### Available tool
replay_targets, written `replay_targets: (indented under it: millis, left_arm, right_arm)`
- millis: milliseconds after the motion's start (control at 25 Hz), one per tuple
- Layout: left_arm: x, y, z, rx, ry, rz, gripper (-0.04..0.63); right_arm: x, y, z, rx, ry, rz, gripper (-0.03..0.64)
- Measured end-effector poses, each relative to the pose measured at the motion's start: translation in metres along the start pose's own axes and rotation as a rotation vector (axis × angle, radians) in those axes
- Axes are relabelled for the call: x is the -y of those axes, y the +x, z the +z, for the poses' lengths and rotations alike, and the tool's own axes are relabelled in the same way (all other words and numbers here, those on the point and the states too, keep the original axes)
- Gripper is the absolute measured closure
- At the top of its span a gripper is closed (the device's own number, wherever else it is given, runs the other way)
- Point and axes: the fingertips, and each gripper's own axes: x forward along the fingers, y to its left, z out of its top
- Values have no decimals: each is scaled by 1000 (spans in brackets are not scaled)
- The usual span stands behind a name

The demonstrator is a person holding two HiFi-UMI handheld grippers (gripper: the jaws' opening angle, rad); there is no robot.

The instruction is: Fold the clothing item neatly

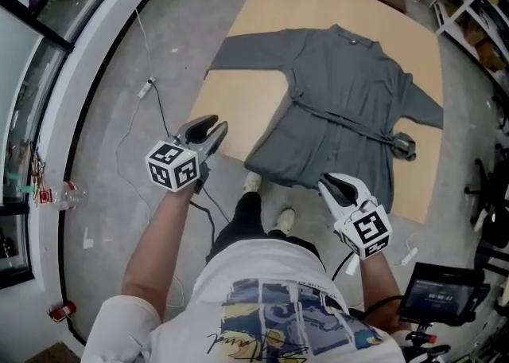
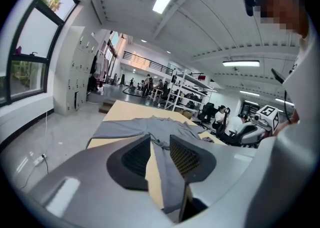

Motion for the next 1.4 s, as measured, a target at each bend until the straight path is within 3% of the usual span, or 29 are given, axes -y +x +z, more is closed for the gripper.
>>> replay_targets:
  millis: [280, 680, 1120, 1400]
  left_arm:
    - [-120, 47, 1, -52, -55, 82, 448]
    - [-232, 124, -23, -172, -138, 76, 411]
    - [-289, 186, -60, -279, -245, 57, 376]
    - [-282, 204, -79, -304, -410, -41, 358]
  right_arm:
    - [34, 41, 20, -37, 46, -61, 568]
    - [57, 97, 34, -107, 129, -121, 568]
    - [69, 119, 29, -169, 210, -173, 568]
    - [73, 125, 26, -195, 229, -186, 568]
